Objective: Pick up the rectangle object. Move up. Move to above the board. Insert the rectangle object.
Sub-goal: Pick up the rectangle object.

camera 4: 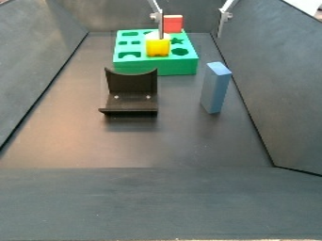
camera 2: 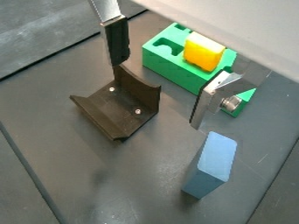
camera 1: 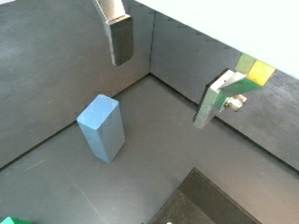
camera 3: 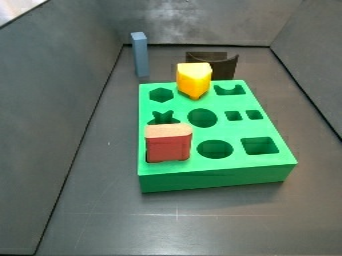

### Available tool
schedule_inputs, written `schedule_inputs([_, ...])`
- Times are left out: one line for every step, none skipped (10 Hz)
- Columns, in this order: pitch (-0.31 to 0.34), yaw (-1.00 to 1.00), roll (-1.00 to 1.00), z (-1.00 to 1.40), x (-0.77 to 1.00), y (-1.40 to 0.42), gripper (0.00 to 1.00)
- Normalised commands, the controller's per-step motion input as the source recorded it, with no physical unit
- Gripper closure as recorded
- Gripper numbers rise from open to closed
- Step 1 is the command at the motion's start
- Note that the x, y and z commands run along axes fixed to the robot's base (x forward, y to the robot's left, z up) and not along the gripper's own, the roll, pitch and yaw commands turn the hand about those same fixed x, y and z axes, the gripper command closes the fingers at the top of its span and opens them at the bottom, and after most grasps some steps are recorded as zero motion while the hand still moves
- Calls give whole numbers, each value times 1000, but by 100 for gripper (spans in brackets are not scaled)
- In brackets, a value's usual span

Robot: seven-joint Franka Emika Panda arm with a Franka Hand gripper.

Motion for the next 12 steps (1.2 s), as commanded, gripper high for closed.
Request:
schedule_inputs([0, -246, 17, 0, -289, -51, 0])
schedule_inputs([21, -677, 97, 0, -394, -100, 0])
schedule_inputs([0, -914, 114, 0, -240, 0, 0])
schedule_inputs([19, -957, 126, 0, -180, 0, 0])
schedule_inputs([20, -960, 126, 0, -169, 0, 0])
schedule_inputs([10, -989, 110, 0, -131, 0, 0])
schedule_inputs([20, -1000, 113, 0, -80, 0, 0])
schedule_inputs([21, -1000, 114, 0, -80, 0, 0])
schedule_inputs([20, -1000, 113, 0, -77, 0, 0])
schedule_inputs([20, -1000, 109, 0, -74, 0, 0])
schedule_inputs([19, -1000, 106, 0, -69, 0, 0])
schedule_inputs([11, -1000, 96, -11, -63, 0, 0])
